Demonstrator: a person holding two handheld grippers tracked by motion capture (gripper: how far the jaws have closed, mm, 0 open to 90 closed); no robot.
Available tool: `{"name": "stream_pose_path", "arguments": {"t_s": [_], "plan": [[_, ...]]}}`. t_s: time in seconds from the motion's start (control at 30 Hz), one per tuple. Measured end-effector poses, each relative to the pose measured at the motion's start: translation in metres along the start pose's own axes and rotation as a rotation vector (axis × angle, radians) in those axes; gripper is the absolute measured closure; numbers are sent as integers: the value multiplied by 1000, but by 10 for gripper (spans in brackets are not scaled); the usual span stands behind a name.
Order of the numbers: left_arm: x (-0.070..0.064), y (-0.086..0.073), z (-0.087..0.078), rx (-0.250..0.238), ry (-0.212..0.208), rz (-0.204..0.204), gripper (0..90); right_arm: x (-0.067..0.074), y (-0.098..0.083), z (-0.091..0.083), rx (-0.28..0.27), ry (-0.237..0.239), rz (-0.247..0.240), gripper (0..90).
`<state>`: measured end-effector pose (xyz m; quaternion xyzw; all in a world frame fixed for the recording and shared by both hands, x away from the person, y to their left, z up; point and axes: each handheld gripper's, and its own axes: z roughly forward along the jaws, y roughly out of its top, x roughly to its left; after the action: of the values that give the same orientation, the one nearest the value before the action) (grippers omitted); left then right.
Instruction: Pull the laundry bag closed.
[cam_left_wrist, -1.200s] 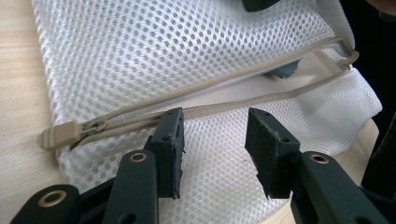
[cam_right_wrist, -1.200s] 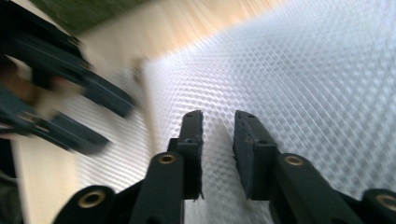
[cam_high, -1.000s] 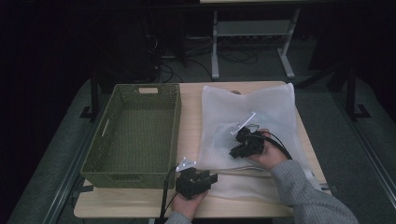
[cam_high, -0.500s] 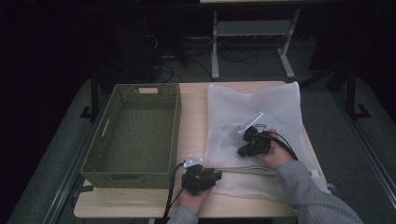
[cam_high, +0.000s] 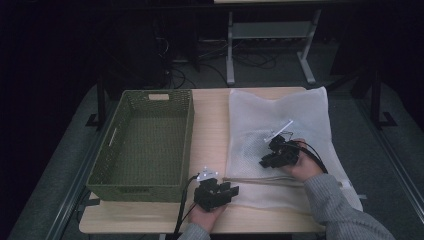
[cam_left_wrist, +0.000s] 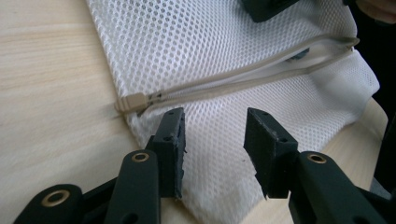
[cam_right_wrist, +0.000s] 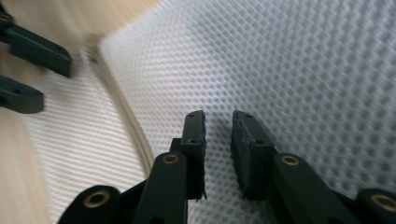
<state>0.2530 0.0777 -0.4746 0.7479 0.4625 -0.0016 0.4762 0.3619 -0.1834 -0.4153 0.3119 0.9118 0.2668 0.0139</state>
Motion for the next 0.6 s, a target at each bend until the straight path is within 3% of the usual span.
{"name": "stream_pose_path", "arguments": {"t_s": [0.3, 0.6], "plan": [[-3, -5, -7, 11, 0, 7, 586, 27, 14, 1, -37, 82, -82, 708], [-3, -8, -8, 11, 0, -1, 594, 55, 28, 30, 52, 175, -191, 749]]}}
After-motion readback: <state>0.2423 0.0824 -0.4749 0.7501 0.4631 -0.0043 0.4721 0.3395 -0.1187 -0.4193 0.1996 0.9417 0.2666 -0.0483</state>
